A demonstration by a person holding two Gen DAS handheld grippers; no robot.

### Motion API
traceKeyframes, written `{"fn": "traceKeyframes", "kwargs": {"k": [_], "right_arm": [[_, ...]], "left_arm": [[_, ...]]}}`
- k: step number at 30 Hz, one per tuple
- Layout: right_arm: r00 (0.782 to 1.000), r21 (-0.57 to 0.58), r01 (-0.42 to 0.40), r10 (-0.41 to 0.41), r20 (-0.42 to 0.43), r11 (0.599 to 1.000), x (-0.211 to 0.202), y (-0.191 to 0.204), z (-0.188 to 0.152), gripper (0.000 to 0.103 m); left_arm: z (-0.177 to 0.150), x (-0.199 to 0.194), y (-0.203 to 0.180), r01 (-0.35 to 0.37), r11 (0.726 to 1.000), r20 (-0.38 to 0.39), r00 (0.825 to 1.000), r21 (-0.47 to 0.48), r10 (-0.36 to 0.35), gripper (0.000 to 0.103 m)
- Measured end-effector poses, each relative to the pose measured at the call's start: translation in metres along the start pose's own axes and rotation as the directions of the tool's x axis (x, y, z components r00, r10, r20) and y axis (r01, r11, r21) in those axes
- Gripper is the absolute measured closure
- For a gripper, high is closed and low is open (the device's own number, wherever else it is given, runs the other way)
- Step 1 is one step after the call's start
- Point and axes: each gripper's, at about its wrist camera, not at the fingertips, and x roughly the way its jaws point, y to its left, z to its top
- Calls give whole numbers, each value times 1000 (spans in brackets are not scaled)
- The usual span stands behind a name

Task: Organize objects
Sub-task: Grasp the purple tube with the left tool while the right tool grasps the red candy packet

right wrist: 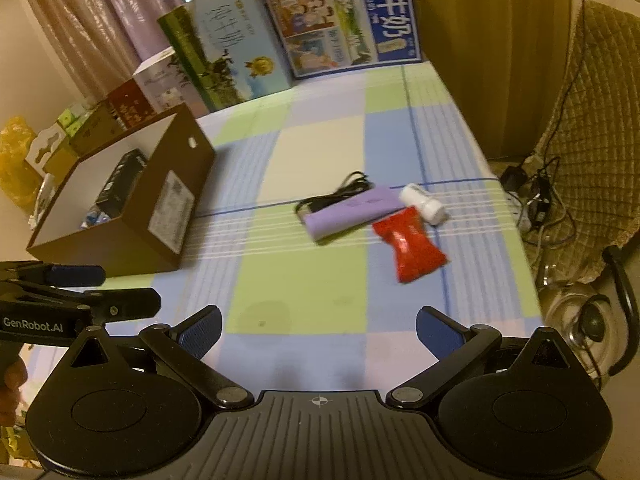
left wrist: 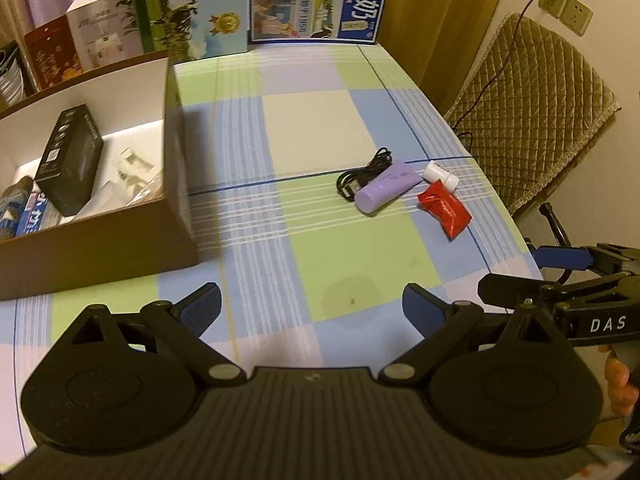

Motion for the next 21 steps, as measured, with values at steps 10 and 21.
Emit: {"fn": "traceKeyframes", "kwargs": {"k": [10,21], "right_arm": [[999,28,45,-46,24,999,13,-37,5,2],[994,-7,84,-83,64,996,44,-65,12,26]], "left_arm": [[19,26,-27,19,999,8,1000,46,-19,8],[43,81,-46,98,982,41,994,161,-106,14]]}}
